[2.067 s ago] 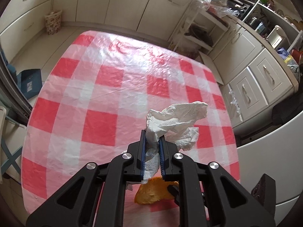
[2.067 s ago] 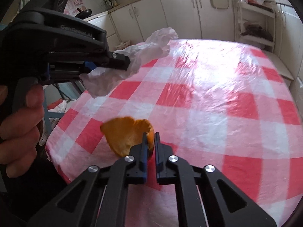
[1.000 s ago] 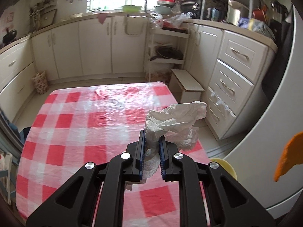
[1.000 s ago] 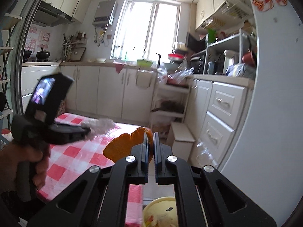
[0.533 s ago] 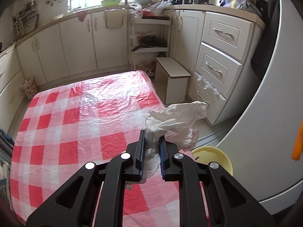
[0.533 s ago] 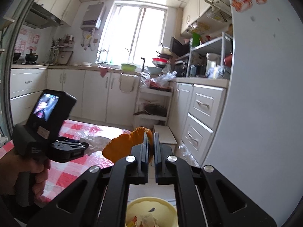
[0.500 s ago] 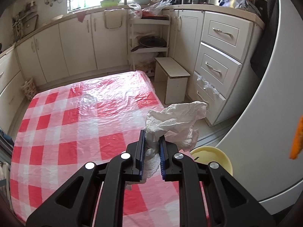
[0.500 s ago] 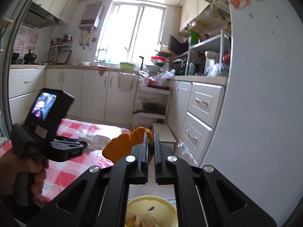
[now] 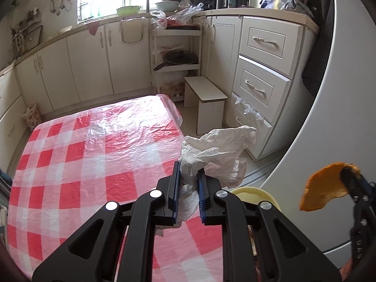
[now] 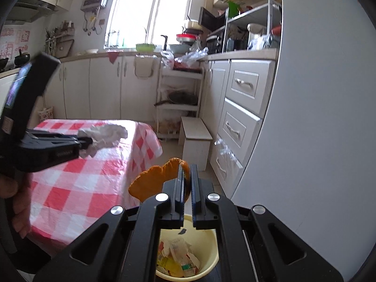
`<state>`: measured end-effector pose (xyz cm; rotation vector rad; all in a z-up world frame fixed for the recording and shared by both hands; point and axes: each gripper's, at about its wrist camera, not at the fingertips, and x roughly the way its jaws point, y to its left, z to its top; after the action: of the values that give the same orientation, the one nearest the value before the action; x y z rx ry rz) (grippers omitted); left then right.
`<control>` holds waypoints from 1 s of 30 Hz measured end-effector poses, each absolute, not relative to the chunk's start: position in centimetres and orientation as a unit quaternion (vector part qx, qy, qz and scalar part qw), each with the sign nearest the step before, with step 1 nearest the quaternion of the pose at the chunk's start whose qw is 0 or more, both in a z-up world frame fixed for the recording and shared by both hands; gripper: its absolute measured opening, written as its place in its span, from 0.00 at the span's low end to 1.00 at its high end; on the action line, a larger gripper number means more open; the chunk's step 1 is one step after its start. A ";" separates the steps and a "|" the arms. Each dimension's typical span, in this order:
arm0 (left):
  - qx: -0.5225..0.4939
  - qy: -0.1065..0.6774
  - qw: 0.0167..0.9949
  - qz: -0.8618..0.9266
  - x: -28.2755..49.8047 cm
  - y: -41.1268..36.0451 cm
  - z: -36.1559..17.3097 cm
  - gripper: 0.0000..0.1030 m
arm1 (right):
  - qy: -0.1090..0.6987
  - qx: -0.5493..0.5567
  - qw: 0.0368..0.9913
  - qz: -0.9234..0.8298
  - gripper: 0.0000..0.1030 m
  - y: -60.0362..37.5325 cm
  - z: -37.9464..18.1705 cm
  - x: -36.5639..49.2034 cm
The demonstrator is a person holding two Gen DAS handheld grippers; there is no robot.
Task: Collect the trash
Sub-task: 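Carry the tissue and peel to the yellow bin and open both grippers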
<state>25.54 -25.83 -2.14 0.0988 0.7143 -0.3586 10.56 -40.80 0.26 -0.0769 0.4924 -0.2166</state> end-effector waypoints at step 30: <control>0.039 0.388 0.885 -0.253 25.4 -33.7 -5.9 0.11 | 0.182 0.018 0.971 -0.157 0.53 -46.0 2.8 7.6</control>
<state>25.37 -33.72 -5.87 0.0816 0.8073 -0.5268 7.60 -46.00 2.83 0.0357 0.3676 -0.3163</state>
